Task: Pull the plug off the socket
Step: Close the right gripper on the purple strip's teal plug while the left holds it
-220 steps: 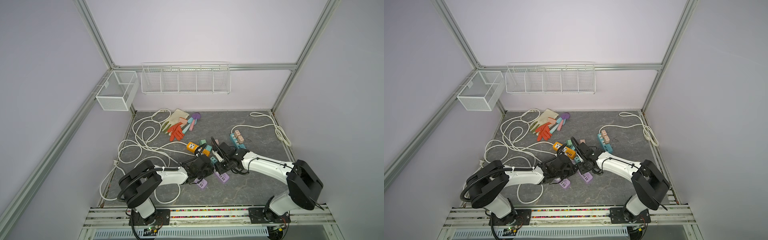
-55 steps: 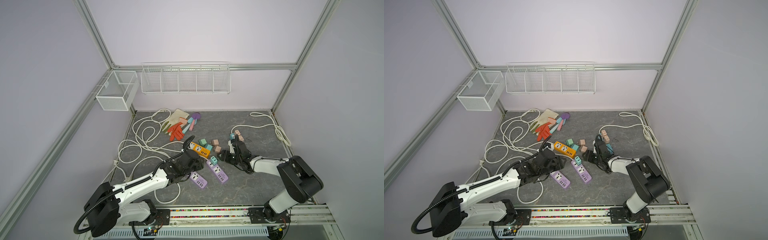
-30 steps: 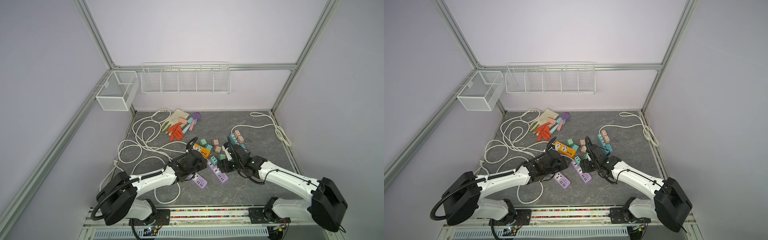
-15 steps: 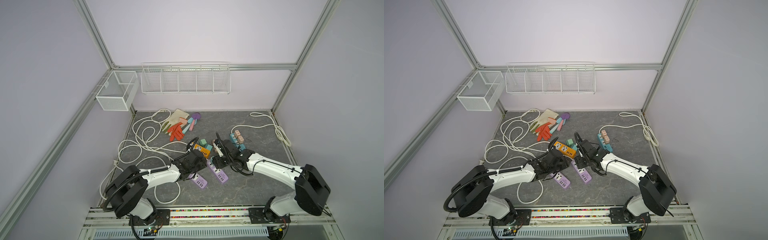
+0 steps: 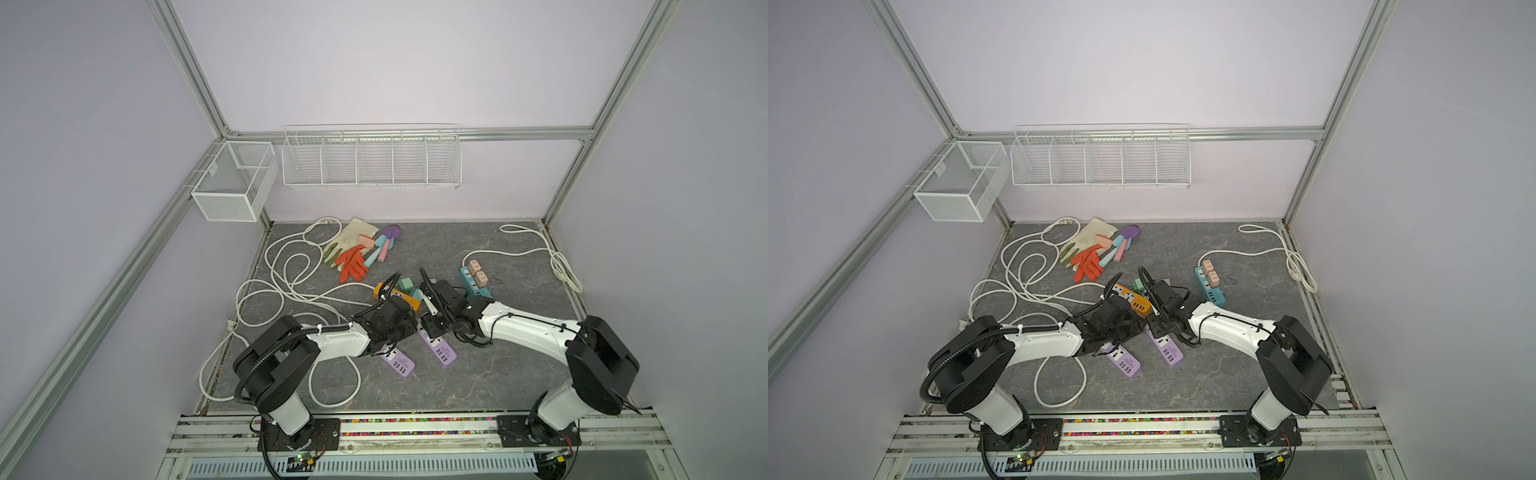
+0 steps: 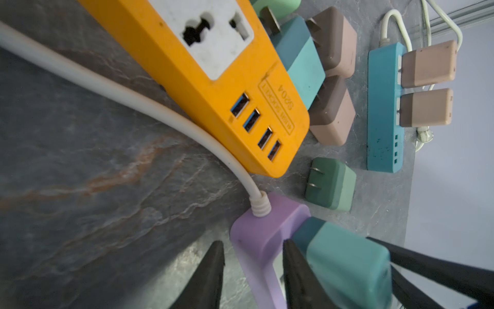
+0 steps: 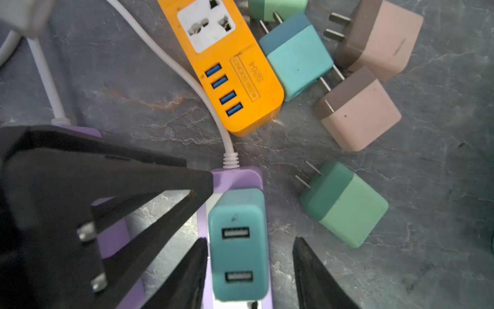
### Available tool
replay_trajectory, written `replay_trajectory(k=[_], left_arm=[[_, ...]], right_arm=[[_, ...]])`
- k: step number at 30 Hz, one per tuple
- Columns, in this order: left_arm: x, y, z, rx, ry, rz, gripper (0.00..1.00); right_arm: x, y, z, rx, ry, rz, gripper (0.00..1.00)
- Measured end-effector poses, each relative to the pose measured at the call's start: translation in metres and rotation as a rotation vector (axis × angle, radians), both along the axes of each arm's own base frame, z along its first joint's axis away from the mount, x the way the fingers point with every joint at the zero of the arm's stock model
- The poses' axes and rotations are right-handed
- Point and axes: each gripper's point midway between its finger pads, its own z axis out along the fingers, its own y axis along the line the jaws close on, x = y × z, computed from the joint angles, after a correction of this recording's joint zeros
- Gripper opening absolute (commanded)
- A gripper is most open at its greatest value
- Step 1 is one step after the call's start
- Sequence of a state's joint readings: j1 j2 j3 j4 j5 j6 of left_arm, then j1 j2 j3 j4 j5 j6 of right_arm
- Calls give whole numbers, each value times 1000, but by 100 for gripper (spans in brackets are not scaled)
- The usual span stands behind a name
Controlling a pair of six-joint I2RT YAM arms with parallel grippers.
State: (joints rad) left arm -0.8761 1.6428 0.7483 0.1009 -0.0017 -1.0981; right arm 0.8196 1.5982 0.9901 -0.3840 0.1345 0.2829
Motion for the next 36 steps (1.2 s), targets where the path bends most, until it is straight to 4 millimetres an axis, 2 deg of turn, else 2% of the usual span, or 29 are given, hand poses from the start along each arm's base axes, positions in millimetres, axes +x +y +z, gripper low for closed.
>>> replay_trajectory(k=[7, 17, 24, 36], left_arm=[[9, -11, 2, 0, 8, 1, 30], [9, -12, -3, 4, 28, -1, 27], [10, -11, -4, -9, 30, 9, 24], [5, -9, -4, -66, 39, 15, 25]], right_arm=[[1, 2, -6, -9, 7, 5, 48], [2, 3, -19, -35, 25, 14, 42], [3, 4, -18, -33, 17, 21, 39], [2, 5, -18, -32, 14, 32, 33]])
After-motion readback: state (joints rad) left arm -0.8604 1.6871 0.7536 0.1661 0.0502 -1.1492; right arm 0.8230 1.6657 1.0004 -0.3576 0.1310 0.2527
